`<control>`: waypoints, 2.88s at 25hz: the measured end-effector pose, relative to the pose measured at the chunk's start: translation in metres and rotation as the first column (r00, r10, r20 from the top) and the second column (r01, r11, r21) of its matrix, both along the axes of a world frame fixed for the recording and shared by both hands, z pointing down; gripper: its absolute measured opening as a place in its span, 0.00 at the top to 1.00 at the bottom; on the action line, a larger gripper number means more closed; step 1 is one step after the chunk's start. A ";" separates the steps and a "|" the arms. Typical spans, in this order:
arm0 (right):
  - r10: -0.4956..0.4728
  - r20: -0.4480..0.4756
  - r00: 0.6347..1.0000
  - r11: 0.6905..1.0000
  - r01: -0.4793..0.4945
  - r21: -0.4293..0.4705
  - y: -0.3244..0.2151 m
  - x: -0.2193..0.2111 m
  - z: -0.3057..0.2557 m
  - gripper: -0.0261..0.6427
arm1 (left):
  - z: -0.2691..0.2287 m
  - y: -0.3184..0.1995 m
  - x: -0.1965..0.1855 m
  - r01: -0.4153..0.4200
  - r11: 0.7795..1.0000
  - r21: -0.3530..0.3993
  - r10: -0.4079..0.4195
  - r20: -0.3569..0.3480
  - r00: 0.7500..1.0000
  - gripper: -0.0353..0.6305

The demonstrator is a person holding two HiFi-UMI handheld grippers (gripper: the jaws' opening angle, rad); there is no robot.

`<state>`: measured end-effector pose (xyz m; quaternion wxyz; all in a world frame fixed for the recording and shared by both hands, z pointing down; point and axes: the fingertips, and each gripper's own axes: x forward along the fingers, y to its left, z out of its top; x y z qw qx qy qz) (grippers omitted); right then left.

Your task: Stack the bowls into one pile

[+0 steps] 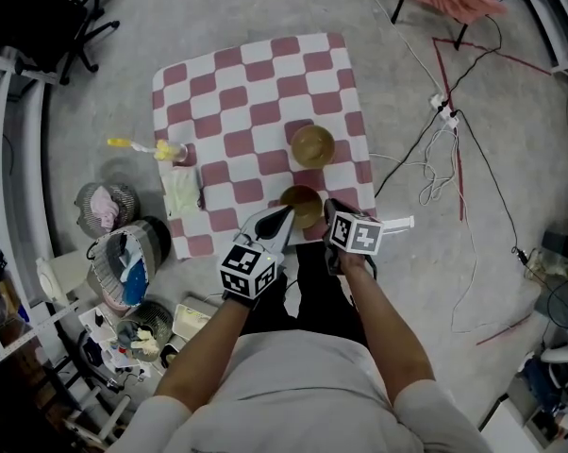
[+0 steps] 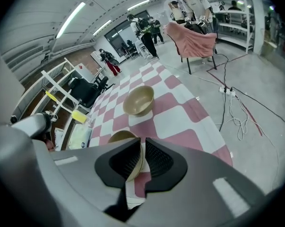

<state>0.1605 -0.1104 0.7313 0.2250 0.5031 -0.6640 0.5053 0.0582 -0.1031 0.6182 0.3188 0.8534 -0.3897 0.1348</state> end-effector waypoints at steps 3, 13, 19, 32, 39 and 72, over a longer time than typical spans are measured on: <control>0.002 0.007 1.000 1.000 -0.003 0.019 -0.013 0.002 -0.005 0.92 | 0.000 -0.010 0.003 0.002 1.000 0.001 -0.002 -0.001 1.000 0.94; 0.014 0.056 0.998 0.999 -0.015 0.028 -0.065 0.010 -0.003 0.92 | 0.007 -0.043 0.010 0.027 1.000 -0.007 -0.027 0.005 1.000 0.94; 0.032 0.097 0.995 0.999 -0.036 0.034 -0.098 0.012 0.011 0.92 | 0.016 -0.057 0.016 0.041 0.999 -0.023 -0.040 0.013 0.999 0.94; 0.088 0.082 0.993 0.995 -0.083 -0.058 -0.127 0.015 0.041 0.91 | 0.028 -0.062 0.002 0.112 0.992 -0.061 -0.109 0.041 0.993 0.94; 0.108 0.106 0.989 0.993 -0.102 -0.055 -0.127 0.015 0.027 0.93 | 0.023 -0.055 -0.012 0.121 0.991 -0.053 -0.119 0.042 0.992 0.94; 0.065 0.064 0.996 0.994 -0.059 -0.090 0.024 -0.024 0.012 0.92 | -0.007 0.018 -0.044 -0.004 1.000 -0.002 0.004 0.015 1.000 0.94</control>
